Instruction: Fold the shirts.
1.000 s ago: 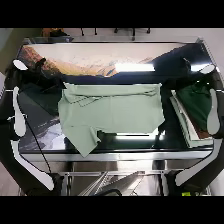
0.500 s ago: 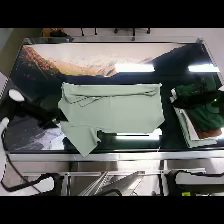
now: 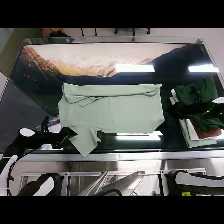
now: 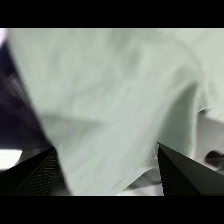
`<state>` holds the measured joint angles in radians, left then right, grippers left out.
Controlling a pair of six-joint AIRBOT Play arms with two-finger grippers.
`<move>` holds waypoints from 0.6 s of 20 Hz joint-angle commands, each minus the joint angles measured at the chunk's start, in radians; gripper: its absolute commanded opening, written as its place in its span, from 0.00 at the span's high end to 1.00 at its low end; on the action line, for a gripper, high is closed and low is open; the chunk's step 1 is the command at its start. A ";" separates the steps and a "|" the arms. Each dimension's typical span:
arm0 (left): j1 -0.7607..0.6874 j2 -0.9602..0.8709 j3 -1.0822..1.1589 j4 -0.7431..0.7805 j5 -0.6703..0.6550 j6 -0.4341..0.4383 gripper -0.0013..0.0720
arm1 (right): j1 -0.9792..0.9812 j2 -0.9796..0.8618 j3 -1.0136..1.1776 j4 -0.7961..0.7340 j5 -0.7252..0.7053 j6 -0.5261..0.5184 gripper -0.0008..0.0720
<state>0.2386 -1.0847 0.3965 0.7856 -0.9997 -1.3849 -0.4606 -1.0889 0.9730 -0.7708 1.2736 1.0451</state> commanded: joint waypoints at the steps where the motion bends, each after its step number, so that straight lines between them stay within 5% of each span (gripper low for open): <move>1: 0.001 -0.066 -0.027 -0.220 0.155 0.166 0.03 | -0.001 -0.007 -0.006 0.042 0.002 -0.001 0.48; 2: 0.001 -0.096 -0.014 -0.284 0.150 0.220 0.09 | -0.001 -0.007 -0.006 0.042 0.002 -0.001 0.48; 3: 0.001 -0.122 0.005 -0.315 0.129 0.257 0.36 | -0.001 -0.007 -0.006 0.039 0.002 0.000 0.48; 4: 0.001 -0.146 0.035 -0.315 0.092 0.283 0.73 | -0.001 -0.008 -0.006 0.028 0.001 0.003 0.43; 5: 0.001 -0.167 0.068 -0.315 0.048 0.307 0.96 | -0.001 -0.009 -0.006 0.008 -0.001 0.020 0.25; 6: 0.001 -0.185 0.105 -0.314 0.005 0.308 0.96 | -0.001 -0.015 -0.007 -0.026 -0.002 0.046 0.19; 12: 0.001 -0.195 0.257 -0.307 -0.150 0.302 0.96 | 0.018 -0.066 -0.100 -0.057 -0.002 0.066 0.19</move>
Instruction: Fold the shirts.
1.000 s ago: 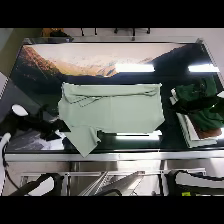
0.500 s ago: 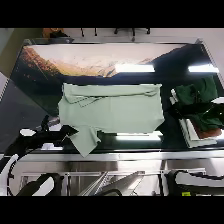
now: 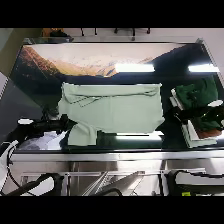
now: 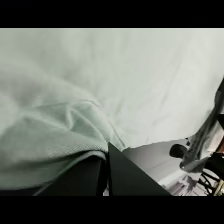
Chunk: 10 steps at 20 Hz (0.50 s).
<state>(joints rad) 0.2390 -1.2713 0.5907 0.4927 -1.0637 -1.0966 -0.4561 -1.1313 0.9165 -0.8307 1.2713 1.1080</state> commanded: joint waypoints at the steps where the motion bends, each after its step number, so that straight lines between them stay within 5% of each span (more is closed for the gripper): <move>1: 0.001 -0.009 0.082 -0.014 -0.106 0.008 0.96 | 0.034 -0.034 -0.066 0.005 0.001 0.003 0.19; 6: 0.002 -0.009 0.160 -0.014 -0.138 0.003 0.96 | 0.133 -0.060 -0.095 0.053 -0.084 -0.058 0.21; 7: 0.003 -0.009 0.183 -0.013 -0.142 -0.005 0.96 | 0.134 -0.060 -0.092 0.103 -0.097 -0.089 0.35; 8: 0.004 -0.009 0.208 -0.006 -0.156 -0.014 0.96 | 0.131 -0.059 -0.085 0.149 -0.086 -0.117 0.82; 9: 0.004 -0.007 0.238 0.021 -0.184 -0.037 0.96 | 0.130 -0.054 -0.074 0.174 -0.058 -0.121 0.95; 10: 0.003 0.005 0.270 0.080 -0.219 -0.069 0.96 | 0.130 -0.044 -0.063 0.175 -0.014 -0.120 0.95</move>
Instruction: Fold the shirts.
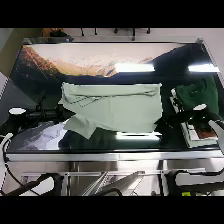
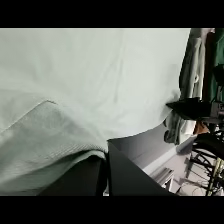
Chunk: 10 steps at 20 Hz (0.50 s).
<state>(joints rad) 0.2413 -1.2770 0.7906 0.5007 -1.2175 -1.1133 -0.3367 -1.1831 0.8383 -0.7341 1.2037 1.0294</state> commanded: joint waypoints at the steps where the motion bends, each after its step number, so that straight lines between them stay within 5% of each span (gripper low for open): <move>1: 0.001 0.035 0.095 0.143 -0.091 -0.082 0.96 | 0.008 0.026 0.022 0.066 0.099 -0.035 0.95; 7: 0.095 0.337 0.000 0.409 -0.207 -0.269 0.97 | -0.025 0.182 0.005 -0.271 0.190 0.181 0.96; 10: 0.159 0.456 -0.106 0.448 -0.237 -0.286 0.97 | -0.026 0.229 0.000 -0.366 0.190 0.228 0.96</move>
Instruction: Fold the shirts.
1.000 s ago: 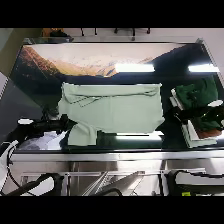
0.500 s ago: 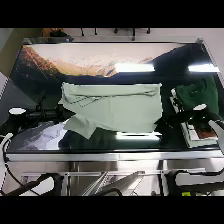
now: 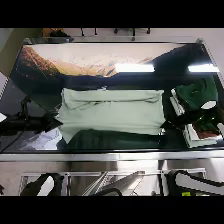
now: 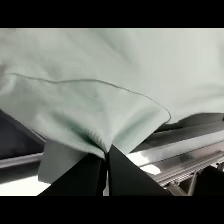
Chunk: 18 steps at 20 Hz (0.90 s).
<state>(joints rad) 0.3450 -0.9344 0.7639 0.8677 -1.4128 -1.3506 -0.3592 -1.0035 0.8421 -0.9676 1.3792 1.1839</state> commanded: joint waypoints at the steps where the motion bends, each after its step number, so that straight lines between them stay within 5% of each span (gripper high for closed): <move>1: 0.067 0.146 -0.114 0.082 -0.027 -0.046 0.97 | -0.003 0.055 -0.004 -0.128 0.010 0.073 0.95; 5: 0.052 0.164 -0.150 0.044 0.064 -0.008 0.97 | -0.001 0.055 0.010 0.048 -0.076 -0.034 0.96; 10: -0.113 -0.118 0.114 0.023 0.187 0.009 0.96 | 0.006 -0.032 0.144 0.381 -0.201 -0.234 0.95; 18: -0.180 -0.624 0.417 0.032 0.285 0.071 0.96 | 0.108 -0.341 0.268 0.423 -0.397 -0.310 0.95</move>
<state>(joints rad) 0.1772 -1.4021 1.0969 0.8993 -1.1748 -1.3243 -0.2798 -1.2442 1.0855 -0.5724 1.0645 0.9054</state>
